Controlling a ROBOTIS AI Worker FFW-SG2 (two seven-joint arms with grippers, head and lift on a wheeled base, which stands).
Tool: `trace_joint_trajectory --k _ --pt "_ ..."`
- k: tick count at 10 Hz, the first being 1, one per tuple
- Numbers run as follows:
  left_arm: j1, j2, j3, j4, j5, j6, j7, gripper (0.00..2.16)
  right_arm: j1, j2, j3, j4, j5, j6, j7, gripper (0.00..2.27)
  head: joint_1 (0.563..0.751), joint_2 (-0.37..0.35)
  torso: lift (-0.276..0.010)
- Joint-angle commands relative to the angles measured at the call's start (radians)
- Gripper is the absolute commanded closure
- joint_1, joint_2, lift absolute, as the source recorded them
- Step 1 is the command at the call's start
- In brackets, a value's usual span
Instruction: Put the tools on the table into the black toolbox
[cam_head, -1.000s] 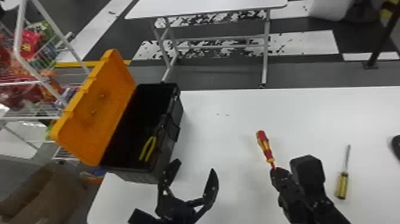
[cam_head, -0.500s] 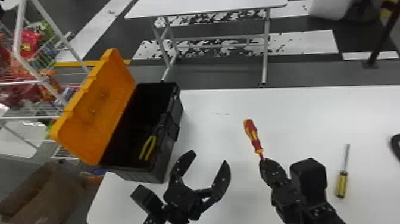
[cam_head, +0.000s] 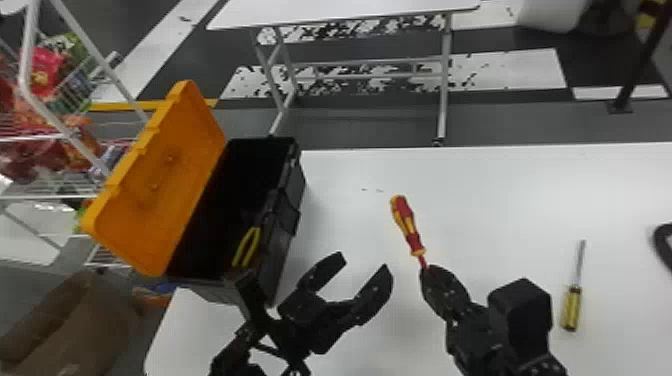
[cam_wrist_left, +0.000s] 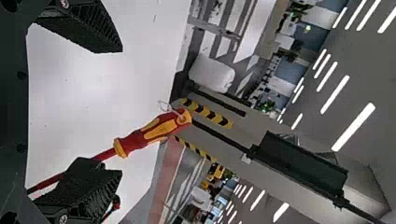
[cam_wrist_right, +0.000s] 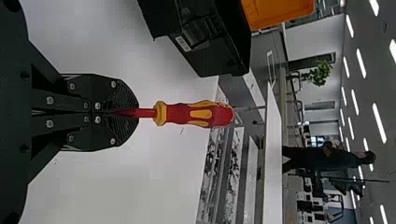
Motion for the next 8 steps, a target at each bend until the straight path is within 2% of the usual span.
trace_joint_trajectory --k 1,4,6,7,8 --pt "-0.009 -0.006 0.049 -0.053 0.051 0.117 -0.010 0.07 0.022 0.001 0.002 -0.008 0.003 -0.022 0.007 2.24 0.695 0.265 -0.075" --pt "-0.040 -0.020 0.086 -0.100 0.086 0.216 -0.018 0.07 0.067 0.001 0.036 -0.037 0.016 -0.046 0.013 2.24 0.695 0.291 -0.075" --pt "-0.053 -0.029 0.086 -0.102 0.108 0.240 -0.016 0.07 0.077 0.001 0.062 -0.040 0.029 -0.053 0.013 2.24 0.695 0.306 -0.075" --pt "-0.056 -0.032 0.086 -0.102 0.124 0.280 -0.018 0.07 0.082 0.001 0.068 -0.039 0.033 -0.056 0.013 2.24 0.695 0.314 -0.075" --pt "-0.066 -0.033 0.102 -0.107 0.140 0.360 -0.027 0.07 0.085 0.001 0.071 -0.039 0.033 -0.062 0.013 2.24 0.695 0.319 -0.075"
